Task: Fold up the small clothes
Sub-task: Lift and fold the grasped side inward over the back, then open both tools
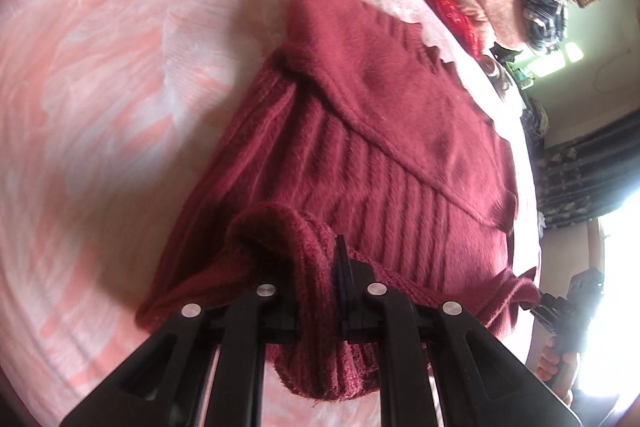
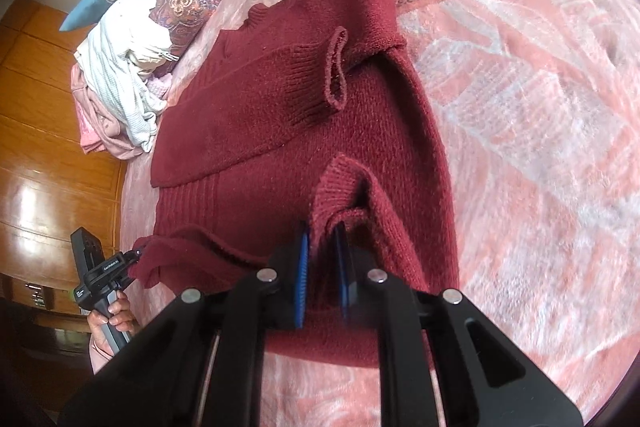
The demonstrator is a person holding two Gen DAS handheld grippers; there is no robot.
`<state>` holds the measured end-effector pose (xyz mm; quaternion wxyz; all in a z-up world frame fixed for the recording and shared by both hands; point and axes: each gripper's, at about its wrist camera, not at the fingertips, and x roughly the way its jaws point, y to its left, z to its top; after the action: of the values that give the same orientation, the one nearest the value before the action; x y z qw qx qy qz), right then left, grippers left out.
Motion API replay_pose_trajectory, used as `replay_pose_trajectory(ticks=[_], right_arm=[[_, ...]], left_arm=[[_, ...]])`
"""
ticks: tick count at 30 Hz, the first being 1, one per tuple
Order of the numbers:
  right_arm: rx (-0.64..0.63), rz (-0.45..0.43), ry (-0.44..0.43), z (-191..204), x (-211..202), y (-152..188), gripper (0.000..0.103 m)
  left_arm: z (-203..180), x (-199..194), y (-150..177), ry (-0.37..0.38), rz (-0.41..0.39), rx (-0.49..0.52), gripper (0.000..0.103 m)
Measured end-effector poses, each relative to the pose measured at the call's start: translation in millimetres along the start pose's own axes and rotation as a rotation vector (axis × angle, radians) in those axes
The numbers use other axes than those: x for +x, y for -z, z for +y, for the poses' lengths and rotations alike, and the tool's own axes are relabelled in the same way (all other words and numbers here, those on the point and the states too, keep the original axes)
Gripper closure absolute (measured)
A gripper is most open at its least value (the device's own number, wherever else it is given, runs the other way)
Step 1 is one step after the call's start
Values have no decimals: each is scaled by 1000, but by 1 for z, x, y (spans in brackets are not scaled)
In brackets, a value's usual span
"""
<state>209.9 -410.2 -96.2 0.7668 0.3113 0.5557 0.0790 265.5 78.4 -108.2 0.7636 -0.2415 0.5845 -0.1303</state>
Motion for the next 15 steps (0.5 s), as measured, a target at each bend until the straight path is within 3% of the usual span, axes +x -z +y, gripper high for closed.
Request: replay_pose_trajectory(ticks=[6, 8, 10, 11, 12, 15], right_arm=[[33, 12, 24, -12, 16, -22, 92], [33, 6, 26, -14, 15, -26, 87], [31, -8, 44, -15, 10, -27, 73], [21, -18, 46, -14, 6, -28, 73], [11, -28, 53, -13, 1, -27, 73], [-35, -49, 80, -7, -14, -24, 69]], left_arm=[[9, 17, -16, 25, 56, -58, 86], [13, 18, -20, 48, 88, -84, 85], [15, 15, -22, 78, 114, -99, 83], [15, 12, -23, 92, 122, -103, 82], [15, 7, -24, 111, 125, -105, 77], [14, -22, -25, 106, 61, -80, 46]])
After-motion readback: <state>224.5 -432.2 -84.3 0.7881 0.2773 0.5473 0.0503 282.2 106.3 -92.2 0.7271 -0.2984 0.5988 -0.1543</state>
